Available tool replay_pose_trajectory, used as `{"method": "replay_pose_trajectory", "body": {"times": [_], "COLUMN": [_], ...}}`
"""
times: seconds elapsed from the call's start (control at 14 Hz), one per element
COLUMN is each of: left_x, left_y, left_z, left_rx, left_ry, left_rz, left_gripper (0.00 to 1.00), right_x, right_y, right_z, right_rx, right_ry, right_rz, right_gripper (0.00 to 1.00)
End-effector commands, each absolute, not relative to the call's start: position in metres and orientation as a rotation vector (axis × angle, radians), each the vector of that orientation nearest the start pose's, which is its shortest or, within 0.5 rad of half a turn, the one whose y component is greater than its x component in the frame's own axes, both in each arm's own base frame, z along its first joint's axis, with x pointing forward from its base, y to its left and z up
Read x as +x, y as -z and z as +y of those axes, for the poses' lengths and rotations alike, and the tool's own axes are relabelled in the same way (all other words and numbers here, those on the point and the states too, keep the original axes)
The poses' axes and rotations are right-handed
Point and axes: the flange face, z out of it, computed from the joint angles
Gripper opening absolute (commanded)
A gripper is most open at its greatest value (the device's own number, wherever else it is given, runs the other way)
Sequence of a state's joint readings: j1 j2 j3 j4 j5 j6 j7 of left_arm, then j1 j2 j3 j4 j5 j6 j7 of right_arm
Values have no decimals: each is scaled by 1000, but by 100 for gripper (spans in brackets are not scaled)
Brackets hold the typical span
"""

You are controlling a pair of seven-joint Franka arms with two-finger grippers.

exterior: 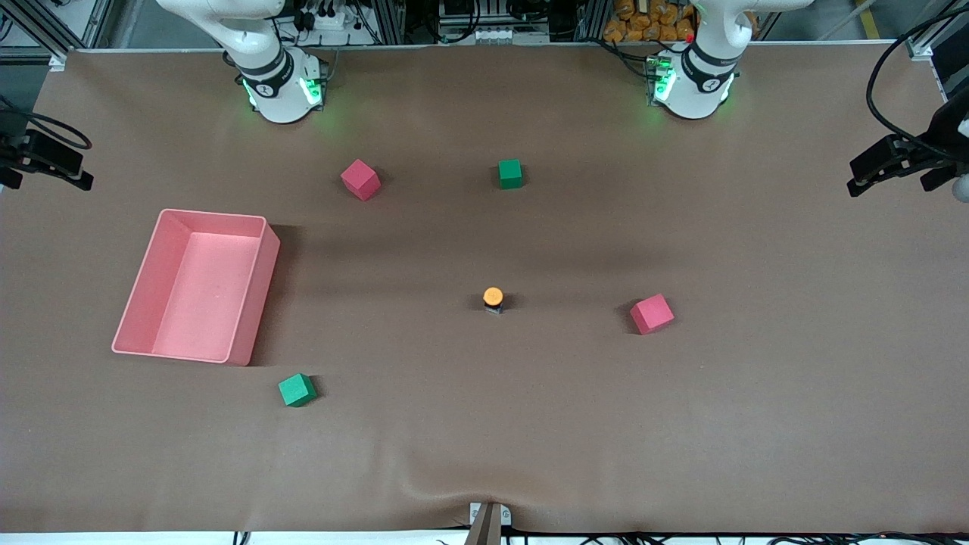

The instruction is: Place and upright button with both arms

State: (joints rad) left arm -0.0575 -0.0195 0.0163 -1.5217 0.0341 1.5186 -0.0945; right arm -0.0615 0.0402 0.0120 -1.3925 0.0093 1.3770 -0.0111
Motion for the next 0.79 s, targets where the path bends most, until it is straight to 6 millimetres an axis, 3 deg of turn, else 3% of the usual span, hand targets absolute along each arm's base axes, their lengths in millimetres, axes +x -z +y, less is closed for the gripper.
{"method": "replay_pose_trajectory", "body": {"times": [0.0,0.72], "left_x": [536,538], "left_y": [-659,-659], "left_z": [-17,-21], "left_rx": [-3115,-3113], "left_ry": [38,55], "left_rz": [-55,-58], "left_gripper": [100,100], "right_x": [548,548], "right_y": [-671,-671], "right_z": [-29,-28], "right_rx": [-3129,-3127], "right_ry": [-76,-76], "right_rz": [79,76], "right_gripper": [100,100]}}
